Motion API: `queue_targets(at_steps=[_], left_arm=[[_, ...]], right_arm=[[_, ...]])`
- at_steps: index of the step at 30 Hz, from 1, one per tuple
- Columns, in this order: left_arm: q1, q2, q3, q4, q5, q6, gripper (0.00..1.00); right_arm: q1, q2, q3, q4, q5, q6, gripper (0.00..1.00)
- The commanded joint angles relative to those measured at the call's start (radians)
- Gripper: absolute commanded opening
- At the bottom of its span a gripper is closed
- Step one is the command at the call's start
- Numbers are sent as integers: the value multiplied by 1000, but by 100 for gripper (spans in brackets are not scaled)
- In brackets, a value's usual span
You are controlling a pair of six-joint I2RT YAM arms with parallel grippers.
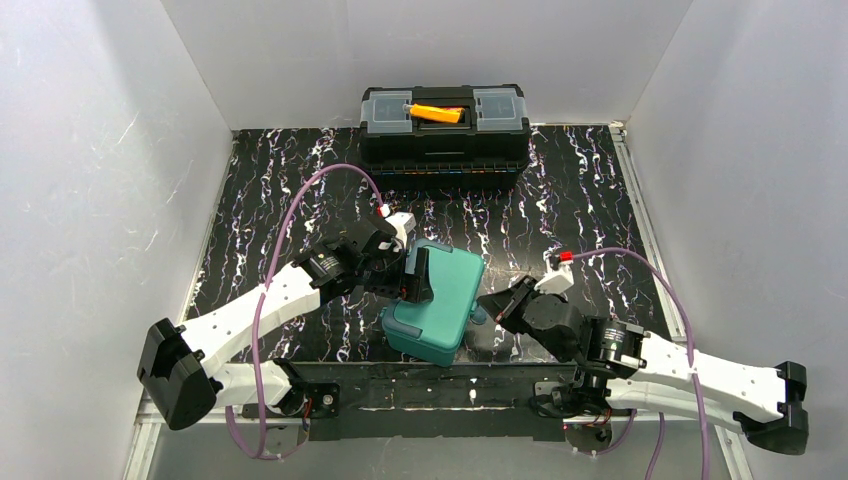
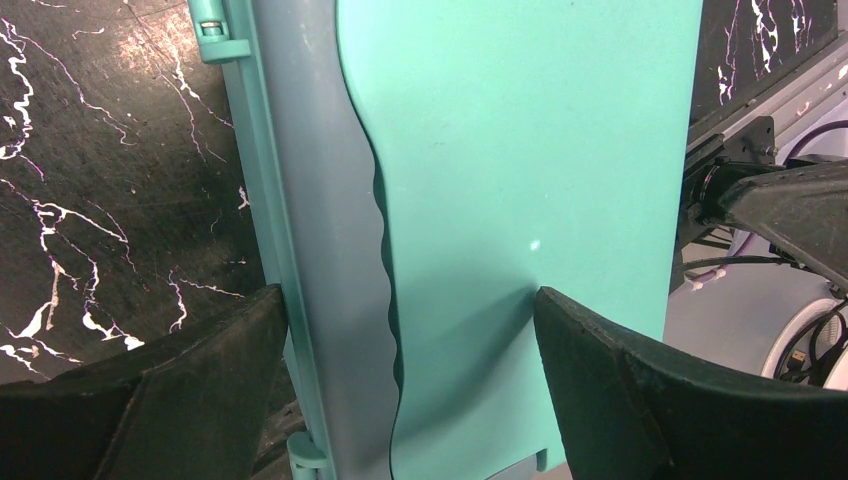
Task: Organize the medicine kit
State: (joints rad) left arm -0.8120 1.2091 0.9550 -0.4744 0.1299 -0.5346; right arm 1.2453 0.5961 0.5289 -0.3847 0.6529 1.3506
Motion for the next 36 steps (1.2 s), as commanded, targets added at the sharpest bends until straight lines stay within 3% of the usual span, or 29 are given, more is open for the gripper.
queue_targets(at_steps=[1,5,11,15,36], left_arm=[[-15,47,-62,-119,-47,45,87],[-15,44,-60,-119,-47,48,87],[-16,42,-55,-128,-49,51,87],[-15,44,-56,-134,-56,53,87],[-15,45,-60,-132,-44,47,87]], right_arm=[[0,21,41,73,7,-22,9],[0,20,51,34,16,-14,11],[0,-23,37,-146,38,91,31],[0,-71,-25,-154,22,131,40],[0,-45,-152,29,11,190,44]])
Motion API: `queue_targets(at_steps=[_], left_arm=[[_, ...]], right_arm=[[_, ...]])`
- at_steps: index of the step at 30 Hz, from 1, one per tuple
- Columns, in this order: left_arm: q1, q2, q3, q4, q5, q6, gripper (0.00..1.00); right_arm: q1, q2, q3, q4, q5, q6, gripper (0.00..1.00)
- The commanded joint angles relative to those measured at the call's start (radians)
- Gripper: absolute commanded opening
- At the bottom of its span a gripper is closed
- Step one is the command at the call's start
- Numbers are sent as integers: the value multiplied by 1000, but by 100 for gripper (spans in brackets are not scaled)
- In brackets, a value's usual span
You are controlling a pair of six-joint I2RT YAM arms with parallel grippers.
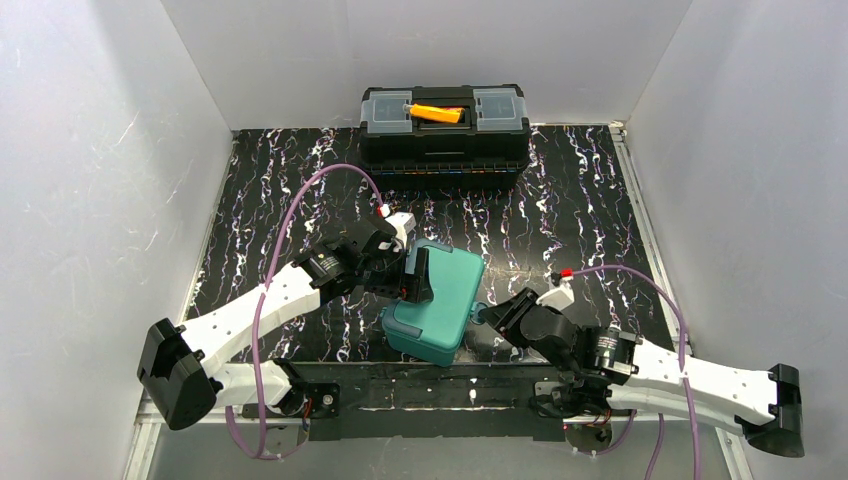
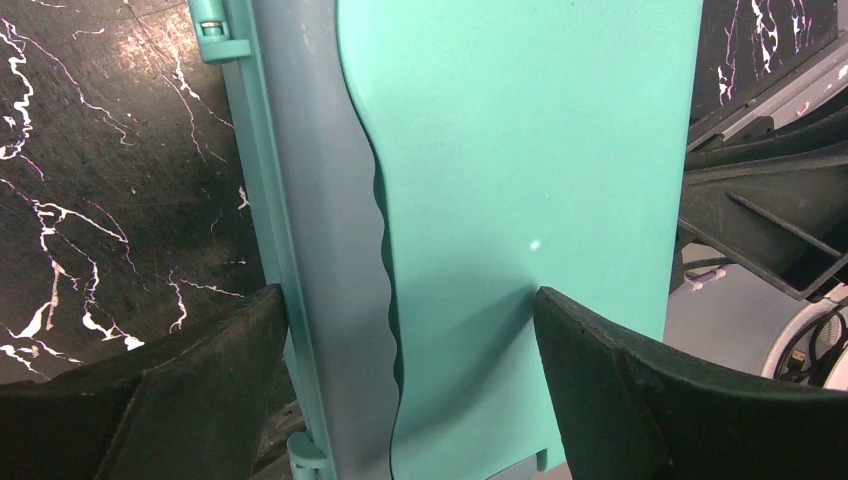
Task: Organize the medicine kit
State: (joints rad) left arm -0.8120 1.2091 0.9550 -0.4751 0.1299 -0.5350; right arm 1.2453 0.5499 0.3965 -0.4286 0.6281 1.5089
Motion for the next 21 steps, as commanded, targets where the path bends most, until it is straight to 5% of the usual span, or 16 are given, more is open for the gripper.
queue_targets(at_steps=[1,21], left_arm=[[-16,45,-61,-131,-44,47,87],[-15,49,-67,-122,-36,47,87]], right_arm=[[0,1,-21,72,38,34,43],[1,-26,-29,96,67,30,28]])
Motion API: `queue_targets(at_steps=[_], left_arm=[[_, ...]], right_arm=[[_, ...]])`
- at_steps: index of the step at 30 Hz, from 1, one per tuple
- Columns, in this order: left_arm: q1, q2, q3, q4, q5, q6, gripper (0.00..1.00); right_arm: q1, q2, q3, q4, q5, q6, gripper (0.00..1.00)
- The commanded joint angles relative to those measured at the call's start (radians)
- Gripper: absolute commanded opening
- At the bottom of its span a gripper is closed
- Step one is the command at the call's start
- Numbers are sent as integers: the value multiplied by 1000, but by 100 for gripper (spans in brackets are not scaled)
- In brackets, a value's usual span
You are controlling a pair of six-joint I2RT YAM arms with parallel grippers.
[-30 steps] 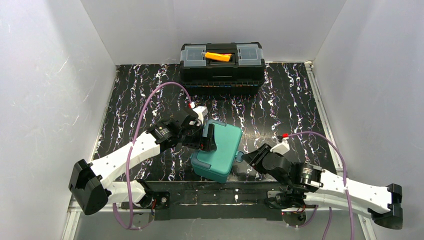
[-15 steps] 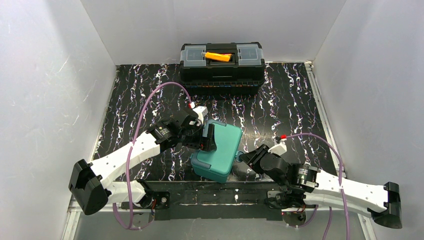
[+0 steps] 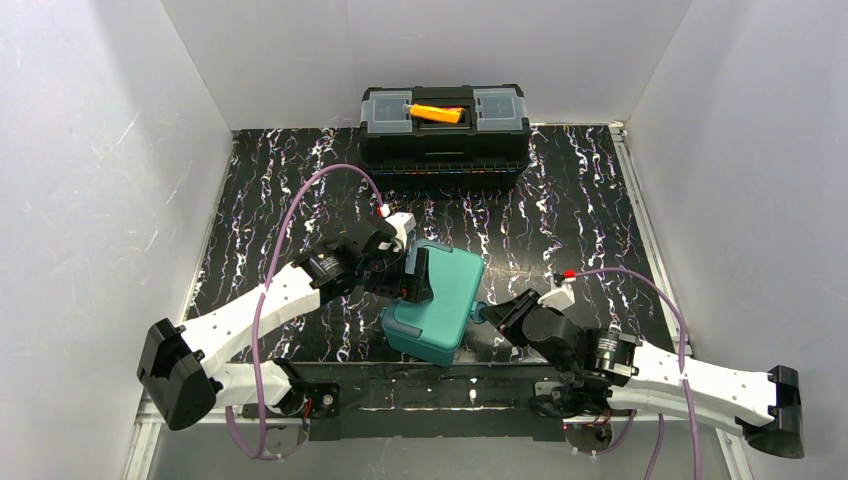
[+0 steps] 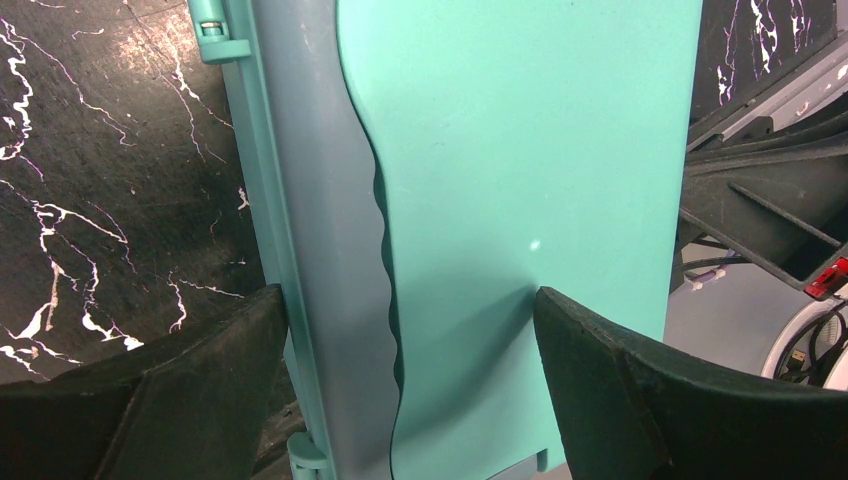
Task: Organize the medicine kit
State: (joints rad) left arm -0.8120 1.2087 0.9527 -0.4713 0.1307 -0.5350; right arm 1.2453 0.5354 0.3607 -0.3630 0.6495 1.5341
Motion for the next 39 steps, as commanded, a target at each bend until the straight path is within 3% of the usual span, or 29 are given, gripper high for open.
queue_targets(at_steps=[1,6,11,29,39], left_arm=[[-15,49,-66,-126,-36,47,87],[-15,49,-65,-125,-36,47,87],[-15,52,-63,-125,-34,49,87],[-56,33,-84,-132,-22,-18,85],[-79,13,-110,-133,-26,-54,84]], right_arm=[[2,-13,9,29,45,3,28],[1,-13,18,29,45,-11,22],[0,-5,58,-10,48,-39,2],[-7,164,387,-300,62,-270,1],[-113,214,449,-267,-71,-419,1]])
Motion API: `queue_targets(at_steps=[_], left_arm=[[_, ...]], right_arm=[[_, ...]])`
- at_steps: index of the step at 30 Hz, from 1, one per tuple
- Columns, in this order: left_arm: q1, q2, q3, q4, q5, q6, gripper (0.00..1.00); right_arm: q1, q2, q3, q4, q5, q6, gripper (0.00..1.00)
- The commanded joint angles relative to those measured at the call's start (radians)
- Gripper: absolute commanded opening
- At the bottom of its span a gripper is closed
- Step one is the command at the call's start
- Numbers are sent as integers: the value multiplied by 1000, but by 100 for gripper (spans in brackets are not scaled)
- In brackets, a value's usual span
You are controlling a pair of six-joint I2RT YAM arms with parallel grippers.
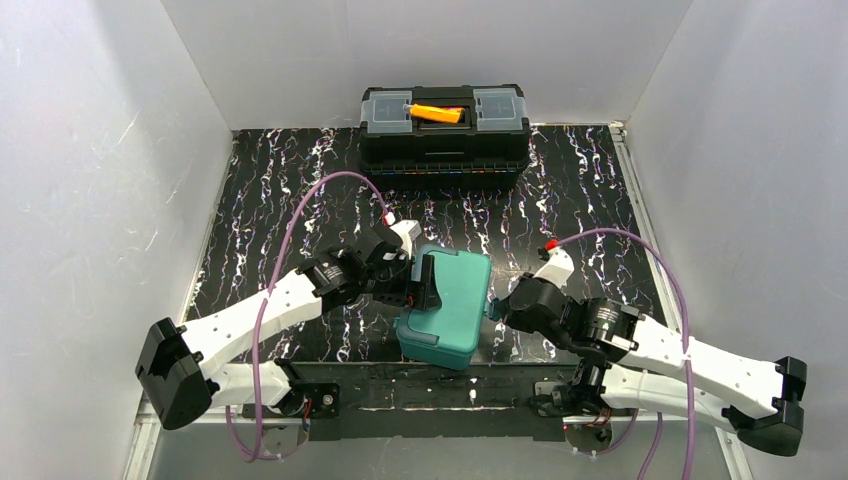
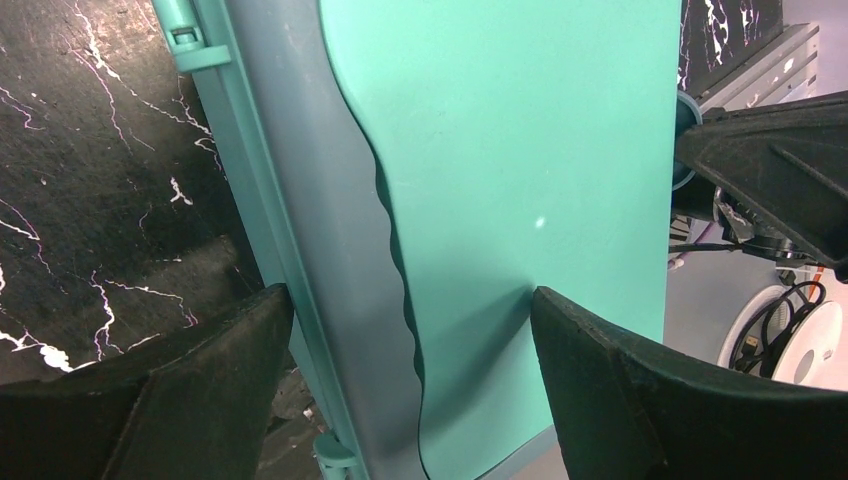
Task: Organize the medicine kit
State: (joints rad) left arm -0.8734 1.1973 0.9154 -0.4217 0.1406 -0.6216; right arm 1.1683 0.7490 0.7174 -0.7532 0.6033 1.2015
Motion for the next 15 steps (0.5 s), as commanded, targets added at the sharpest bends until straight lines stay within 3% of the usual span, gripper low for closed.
queue_targets(at_steps=[1,15], left_arm=[[-18,20,-74,-183,-35,30,84],[-31,0,-91,-171,-19,-16,84]], right_arm=[[-42,5,97,131,-39,-100,1],[-84,124,201,129,-165,-221,2]])
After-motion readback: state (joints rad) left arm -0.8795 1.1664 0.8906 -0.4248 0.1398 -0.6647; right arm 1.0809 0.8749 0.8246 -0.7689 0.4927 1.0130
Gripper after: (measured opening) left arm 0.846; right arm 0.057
